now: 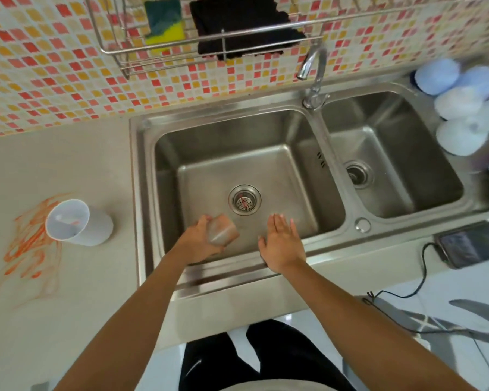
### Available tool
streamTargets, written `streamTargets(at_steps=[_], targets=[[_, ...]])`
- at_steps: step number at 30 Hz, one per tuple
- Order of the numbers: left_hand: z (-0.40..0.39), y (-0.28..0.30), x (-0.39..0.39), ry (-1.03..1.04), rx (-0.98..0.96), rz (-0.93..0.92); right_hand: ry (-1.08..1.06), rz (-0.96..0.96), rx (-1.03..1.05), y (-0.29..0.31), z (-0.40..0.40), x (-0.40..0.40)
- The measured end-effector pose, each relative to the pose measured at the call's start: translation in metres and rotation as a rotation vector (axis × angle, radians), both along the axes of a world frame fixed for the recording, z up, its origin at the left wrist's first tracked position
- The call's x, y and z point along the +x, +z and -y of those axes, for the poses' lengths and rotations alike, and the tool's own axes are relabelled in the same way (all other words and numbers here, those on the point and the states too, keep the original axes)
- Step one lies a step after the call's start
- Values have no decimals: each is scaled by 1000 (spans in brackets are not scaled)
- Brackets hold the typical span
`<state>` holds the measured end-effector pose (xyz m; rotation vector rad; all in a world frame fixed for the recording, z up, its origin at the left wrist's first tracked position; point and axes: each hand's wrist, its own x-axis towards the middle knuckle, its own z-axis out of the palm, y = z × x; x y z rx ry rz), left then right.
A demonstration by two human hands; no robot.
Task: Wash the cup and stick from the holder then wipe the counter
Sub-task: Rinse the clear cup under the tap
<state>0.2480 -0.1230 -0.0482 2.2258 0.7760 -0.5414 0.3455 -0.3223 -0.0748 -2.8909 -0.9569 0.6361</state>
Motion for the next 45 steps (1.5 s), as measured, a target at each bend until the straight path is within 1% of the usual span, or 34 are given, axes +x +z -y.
streamTargets(at_steps=[3,6,9,13,16,18,20,22,24,28,31,32,34,37,40,43,45], targets=[[-4,8,7,-18,-28,-20,-9,3,-2,1,1,-1],[-5,15,12,-47,-13,-40,-2,0,-10,2,1,-1],[-8,21,19,-110,21,-58,-4,-9,-25,2,1,0],[-12,33,29,-204,75,-128,-3,-23,-45,4,0,-1],[-14,42,38,-277,163,-180,-16,-14,-40,4,0,0],[-13,50,43,-298,206,-208,-18,-23,-26,4,0,-2],[-12,55,47,-286,212,-185,-46,-68,35,5,0,0],[-10,59,53,-272,179,-105,-141,-145,177,10,1,11],[-7,65,63,-212,126,27,-216,-167,331,20,3,39],[13,73,99,11,109,267,-335,-108,518,45,12,128],[35,79,136,104,80,444,-444,-52,655,62,16,199],[42,81,147,134,76,505,-454,-46,677,66,17,219],[56,85,169,188,4,577,-436,-30,670,74,15,254],[68,85,195,211,-167,645,-377,-36,641,82,6,291],[72,88,215,198,-322,740,-278,-103,631,84,-7,305],[73,92,229,245,-284,732,-248,-87,650,80,-15,308],[74,98,235,263,-250,763,-222,-41,609,76,-16,309]])
